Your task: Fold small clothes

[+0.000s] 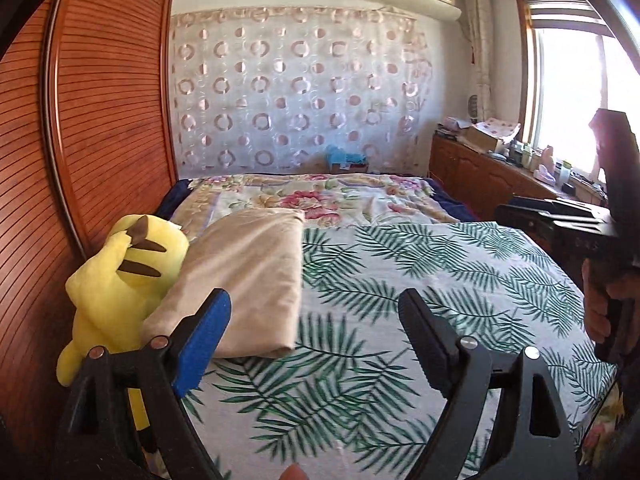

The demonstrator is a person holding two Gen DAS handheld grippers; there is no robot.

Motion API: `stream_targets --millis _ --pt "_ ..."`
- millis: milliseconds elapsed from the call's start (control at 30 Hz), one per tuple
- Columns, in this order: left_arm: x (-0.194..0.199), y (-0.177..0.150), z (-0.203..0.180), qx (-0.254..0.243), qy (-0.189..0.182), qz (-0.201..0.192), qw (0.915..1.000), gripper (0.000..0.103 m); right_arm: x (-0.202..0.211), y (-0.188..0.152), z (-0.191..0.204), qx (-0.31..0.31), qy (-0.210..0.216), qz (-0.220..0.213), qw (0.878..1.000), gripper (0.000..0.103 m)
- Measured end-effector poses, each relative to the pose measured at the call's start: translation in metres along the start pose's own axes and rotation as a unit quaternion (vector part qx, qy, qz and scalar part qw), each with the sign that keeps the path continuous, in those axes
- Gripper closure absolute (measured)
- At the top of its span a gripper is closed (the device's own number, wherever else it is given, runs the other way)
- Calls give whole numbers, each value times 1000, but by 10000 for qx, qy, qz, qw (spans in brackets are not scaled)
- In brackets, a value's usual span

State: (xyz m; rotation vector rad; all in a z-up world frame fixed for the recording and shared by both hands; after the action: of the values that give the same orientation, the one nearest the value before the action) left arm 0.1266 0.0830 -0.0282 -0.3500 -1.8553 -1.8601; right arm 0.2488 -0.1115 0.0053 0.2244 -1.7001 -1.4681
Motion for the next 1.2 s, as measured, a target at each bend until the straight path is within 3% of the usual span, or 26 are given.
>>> stream_targets --millis 233,300,667,1200 --pt "19 4 -45 -157 -212 -66 9996 17 68 -35 19 -217 -381 -245 9987 19" --pt "26 8 -54 -154 -223 -126 9996 17 84 -39 25 -263 -542 -328 9976 17" --pt "60 22 -74 -35 -392 -441 9983 17 167 -59 61 -438 -1228 -887 9875 14" --pt "70 25 -80 -90 -372 -506 9980 17 167 -66 78 -591 -1390 -991 9835 14"
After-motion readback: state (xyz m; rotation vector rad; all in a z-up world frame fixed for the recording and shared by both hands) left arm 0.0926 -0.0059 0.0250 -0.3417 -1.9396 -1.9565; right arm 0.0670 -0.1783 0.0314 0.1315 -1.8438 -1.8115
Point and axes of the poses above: each gripper's, at about its wrist camera, not at the fingertips, and x roughly against the way its jaws point, z to its left, y to its top, the point moved 3 cm from there along -x, roughly the way its jaws point, and after that the axes turned 9 degrees about y, right-handed, at the moved point
